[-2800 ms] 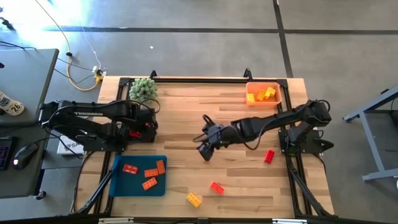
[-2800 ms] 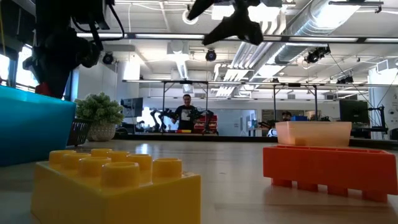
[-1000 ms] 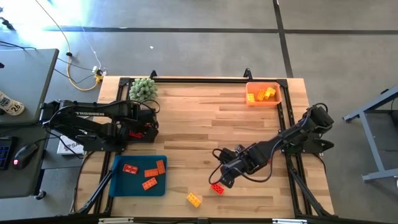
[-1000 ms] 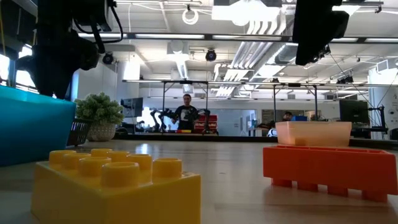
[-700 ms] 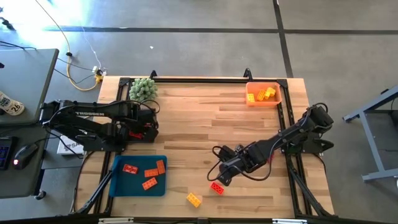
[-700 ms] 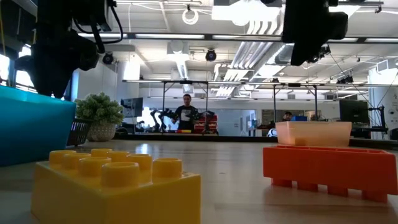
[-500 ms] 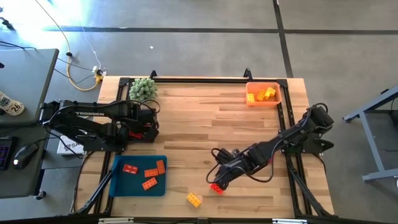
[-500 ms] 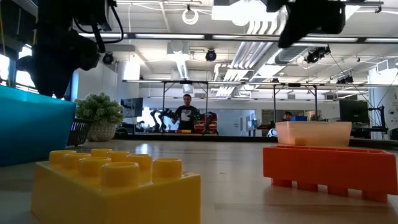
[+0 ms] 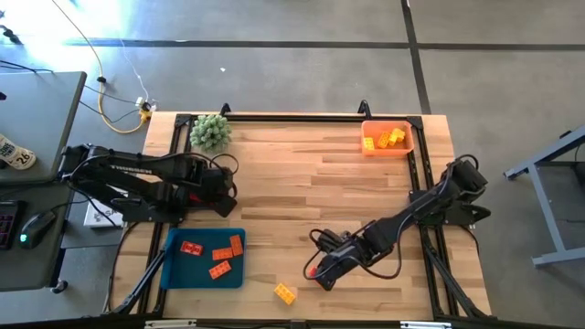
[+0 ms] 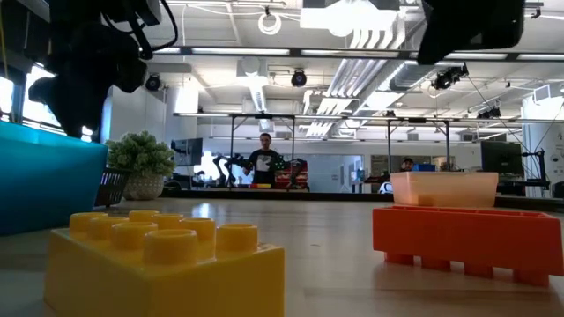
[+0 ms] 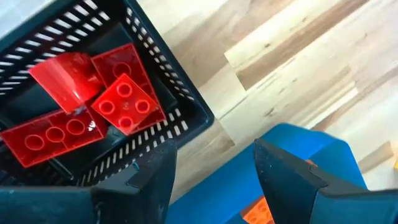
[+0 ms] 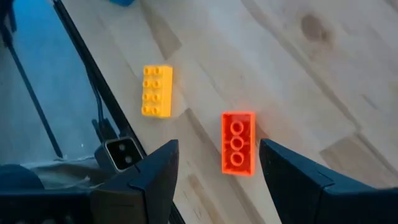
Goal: Sort & place blocks by color
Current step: Put the orange game piece into the blue bin
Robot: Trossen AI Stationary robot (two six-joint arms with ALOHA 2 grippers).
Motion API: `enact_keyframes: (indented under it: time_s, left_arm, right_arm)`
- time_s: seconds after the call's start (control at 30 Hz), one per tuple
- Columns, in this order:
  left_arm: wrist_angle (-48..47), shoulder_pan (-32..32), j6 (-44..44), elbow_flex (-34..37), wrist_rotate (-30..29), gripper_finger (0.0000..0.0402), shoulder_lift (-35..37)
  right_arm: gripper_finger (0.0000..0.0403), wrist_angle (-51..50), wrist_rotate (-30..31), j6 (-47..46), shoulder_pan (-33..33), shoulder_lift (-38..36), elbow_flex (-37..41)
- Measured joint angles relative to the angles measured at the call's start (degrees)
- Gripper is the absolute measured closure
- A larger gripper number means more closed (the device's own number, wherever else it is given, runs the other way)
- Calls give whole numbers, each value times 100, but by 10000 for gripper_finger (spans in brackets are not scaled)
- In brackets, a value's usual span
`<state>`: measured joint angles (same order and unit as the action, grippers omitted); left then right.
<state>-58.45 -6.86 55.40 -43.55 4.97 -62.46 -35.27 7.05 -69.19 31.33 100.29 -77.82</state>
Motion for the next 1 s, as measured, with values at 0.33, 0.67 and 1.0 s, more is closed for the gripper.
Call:
enact_keyframes:
  time_s: [0.33, 0.67, 1.0]
  left_arm:
    - [20, 143, 282, 0, 33, 200, 0]
    - [163, 143, 482, -1, 276, 200, 0]
    - [755, 143, 294, -2, 152, 200, 0]
  right_arm:
    - [192, -258, -89, 142, 33, 107, 0]
    - [192, -177, -597, 107, 61, 96, 0]
    - [192, 261, -97, -28, 99, 309, -2]
